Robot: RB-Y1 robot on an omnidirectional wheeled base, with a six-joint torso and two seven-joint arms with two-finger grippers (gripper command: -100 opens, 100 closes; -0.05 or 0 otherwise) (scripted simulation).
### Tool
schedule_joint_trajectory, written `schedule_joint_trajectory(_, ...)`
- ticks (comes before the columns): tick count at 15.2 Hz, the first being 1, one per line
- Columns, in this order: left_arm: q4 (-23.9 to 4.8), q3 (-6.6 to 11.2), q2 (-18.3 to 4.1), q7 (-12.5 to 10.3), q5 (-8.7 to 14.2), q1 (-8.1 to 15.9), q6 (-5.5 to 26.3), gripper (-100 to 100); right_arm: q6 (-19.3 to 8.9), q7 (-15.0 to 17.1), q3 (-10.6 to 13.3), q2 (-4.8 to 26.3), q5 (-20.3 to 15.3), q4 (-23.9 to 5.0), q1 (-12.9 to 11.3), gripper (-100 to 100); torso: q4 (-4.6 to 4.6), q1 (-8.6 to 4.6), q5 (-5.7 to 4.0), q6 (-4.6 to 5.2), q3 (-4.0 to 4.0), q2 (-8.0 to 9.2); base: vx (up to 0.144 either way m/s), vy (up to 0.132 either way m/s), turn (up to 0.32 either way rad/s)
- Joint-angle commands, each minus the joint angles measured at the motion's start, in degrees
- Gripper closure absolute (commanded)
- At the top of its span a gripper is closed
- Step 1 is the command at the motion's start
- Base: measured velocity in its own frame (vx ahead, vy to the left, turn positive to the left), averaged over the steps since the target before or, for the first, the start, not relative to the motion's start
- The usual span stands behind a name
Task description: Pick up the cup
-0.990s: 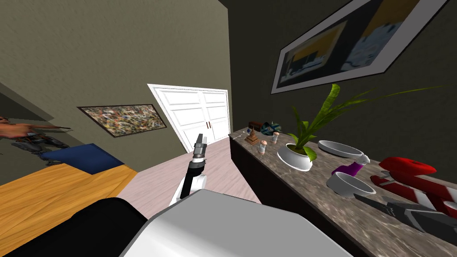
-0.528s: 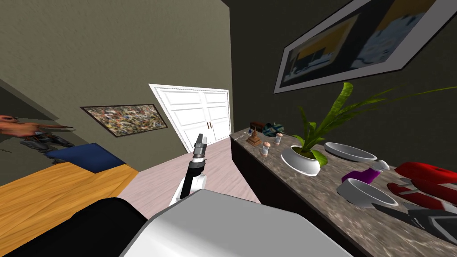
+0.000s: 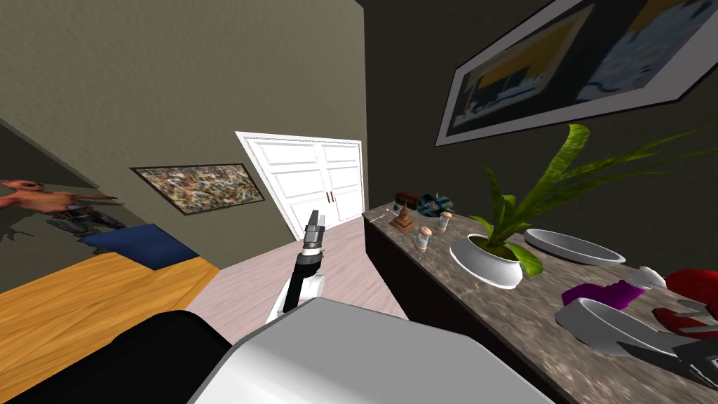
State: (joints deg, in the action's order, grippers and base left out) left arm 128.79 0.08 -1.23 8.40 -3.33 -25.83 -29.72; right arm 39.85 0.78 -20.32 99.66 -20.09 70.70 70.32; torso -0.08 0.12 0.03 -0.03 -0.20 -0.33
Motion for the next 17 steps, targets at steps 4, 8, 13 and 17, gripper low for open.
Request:
schedule_joint_trajectory(4, 0.0, 0.00, 0.0, 0.0, 0.0, 0.0, 0.0, 0, 1.6, 0.0, 0.3, 4.4, -1.3, -2.1, 4.0, -100, 0.00, -0.03, -0.01, 0.01, 0.00, 0.00, 0.069, 0.017, 0.036)
schedule_joint_trajectory(8, 0.0, 0.00, 0.0, 0.0, 0.0, 0.0, 0.0, 0, 3.3, 0.0, 1.4, 8.2, -2.4, -4.0, 7.7, -100, -0.02, 0.00, 0.00, -0.01, -0.04, -0.07, 0.082, 0.023, 0.047)
schedule_joint_trajectory(13, 0.0, 0.00, 0.0, 0.0, 0.0, 0.0, 0.0, 0, 2.3, -0.1, 2.1, 8.5, -3.3, -2.9, 9.3, -100, 0.02, -0.08, -0.03, 0.02, 0.06, 0.10, 0.051, 0.002, 0.026)
schedule_joint_trajectory(17, 0.0, 0.00, 0.0, 0.0, 0.0, 0.0, 0.0, 0, -0.6, -0.9, 3.0, 7.1, -3.0, -0.3, 9.8, -100, 0.06, -0.23, -0.07, 0.04, 0.15, 0.25, 0.020, -0.030, 0.043)
